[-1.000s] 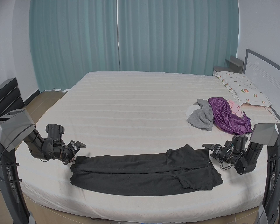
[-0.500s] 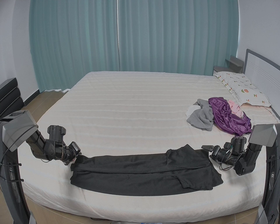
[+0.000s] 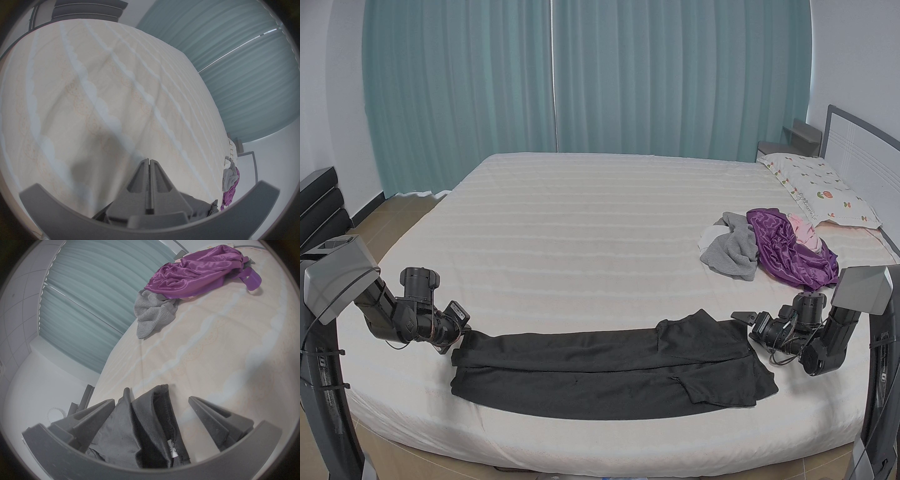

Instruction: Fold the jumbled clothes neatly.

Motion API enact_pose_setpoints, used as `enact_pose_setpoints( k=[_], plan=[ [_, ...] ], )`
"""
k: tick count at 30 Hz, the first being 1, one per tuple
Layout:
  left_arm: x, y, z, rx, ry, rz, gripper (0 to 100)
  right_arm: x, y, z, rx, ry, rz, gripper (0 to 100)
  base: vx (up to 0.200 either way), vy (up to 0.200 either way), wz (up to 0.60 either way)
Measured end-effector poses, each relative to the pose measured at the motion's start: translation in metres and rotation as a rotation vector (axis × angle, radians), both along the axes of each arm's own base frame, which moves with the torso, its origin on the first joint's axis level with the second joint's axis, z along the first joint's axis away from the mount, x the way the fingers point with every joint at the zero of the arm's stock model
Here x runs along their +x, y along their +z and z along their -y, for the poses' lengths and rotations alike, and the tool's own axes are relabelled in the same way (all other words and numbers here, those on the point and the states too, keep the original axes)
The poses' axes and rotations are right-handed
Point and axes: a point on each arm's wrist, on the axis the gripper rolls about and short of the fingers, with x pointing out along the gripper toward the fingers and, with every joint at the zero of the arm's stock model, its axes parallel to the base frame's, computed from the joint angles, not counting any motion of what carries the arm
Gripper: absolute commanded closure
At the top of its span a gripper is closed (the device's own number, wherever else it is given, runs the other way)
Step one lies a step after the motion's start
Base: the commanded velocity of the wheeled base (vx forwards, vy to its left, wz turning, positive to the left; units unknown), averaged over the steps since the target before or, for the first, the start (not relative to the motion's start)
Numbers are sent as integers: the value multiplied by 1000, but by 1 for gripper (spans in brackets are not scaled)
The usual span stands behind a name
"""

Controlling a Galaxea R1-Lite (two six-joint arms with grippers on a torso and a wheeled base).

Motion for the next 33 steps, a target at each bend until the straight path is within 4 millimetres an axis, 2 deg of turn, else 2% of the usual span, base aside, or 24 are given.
enact_pose_setpoints(
  k=[11, 21, 22, 33],
  plan=[
    [0, 3, -5, -21, 34, 4, 100, 10, -1, 3, -42, -78, -15, 0, 0, 0, 0],
    [0, 4, -7, -17, 37, 28, 100, 18, -2, -2, -47, -71, 5, 0, 0, 0, 0],
    [0, 4, -7, -16, 37, 29, 100, 18, -3, -3, -47, -68, 6, 100, 0, 0, 0],
    [-1, 2, -7, -16, 37, 25, 100, 23, -7, -6, -46, -62, 5, 100, 0, 0, 0]
  ],
)
